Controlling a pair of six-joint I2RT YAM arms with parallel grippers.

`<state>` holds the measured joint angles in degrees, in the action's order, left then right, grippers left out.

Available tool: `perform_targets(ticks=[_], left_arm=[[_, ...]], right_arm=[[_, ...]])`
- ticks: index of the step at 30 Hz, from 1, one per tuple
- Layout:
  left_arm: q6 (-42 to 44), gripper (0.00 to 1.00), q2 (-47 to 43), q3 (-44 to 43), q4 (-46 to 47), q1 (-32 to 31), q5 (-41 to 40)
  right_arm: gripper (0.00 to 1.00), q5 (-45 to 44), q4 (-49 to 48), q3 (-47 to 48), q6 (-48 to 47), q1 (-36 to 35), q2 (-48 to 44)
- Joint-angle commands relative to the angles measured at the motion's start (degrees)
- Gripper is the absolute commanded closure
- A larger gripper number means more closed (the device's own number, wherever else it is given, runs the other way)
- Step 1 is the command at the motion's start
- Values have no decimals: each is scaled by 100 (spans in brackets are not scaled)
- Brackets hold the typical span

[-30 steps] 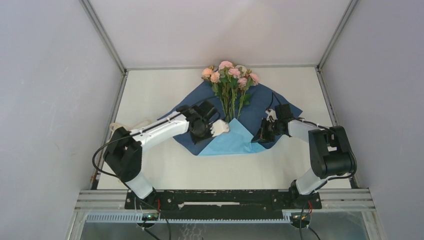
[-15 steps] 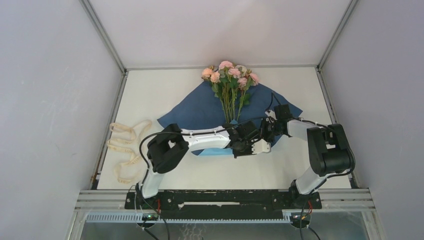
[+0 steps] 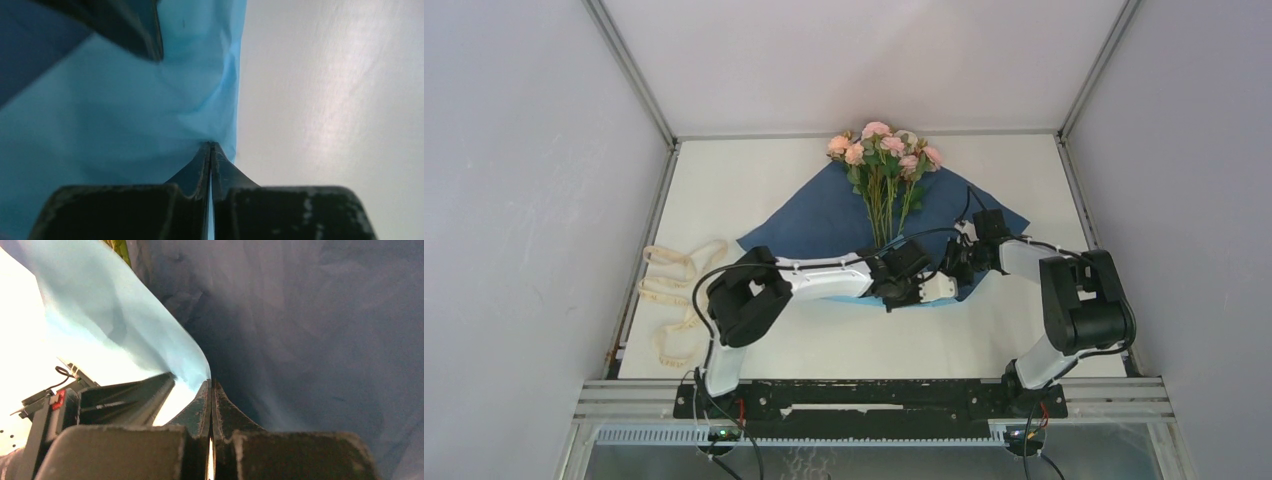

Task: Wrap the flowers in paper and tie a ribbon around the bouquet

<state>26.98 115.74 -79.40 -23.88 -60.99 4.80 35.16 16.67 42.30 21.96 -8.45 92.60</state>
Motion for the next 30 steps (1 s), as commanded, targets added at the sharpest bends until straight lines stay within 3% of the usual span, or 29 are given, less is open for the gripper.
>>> perform_targets(ticks=[1,20,30], left_arm=[[168,96,-511,643,-815,175,-74],[227,96,-1115,1792,-1453,797,-434],[-11,99,-1369,1944,-1913,1598,743]], right_arm=[[100,-10,103,-22,-174,111,-286],[100,-16,171,-22,-252,274,-360],[100,-56,206,-26,-282,292,-374]])
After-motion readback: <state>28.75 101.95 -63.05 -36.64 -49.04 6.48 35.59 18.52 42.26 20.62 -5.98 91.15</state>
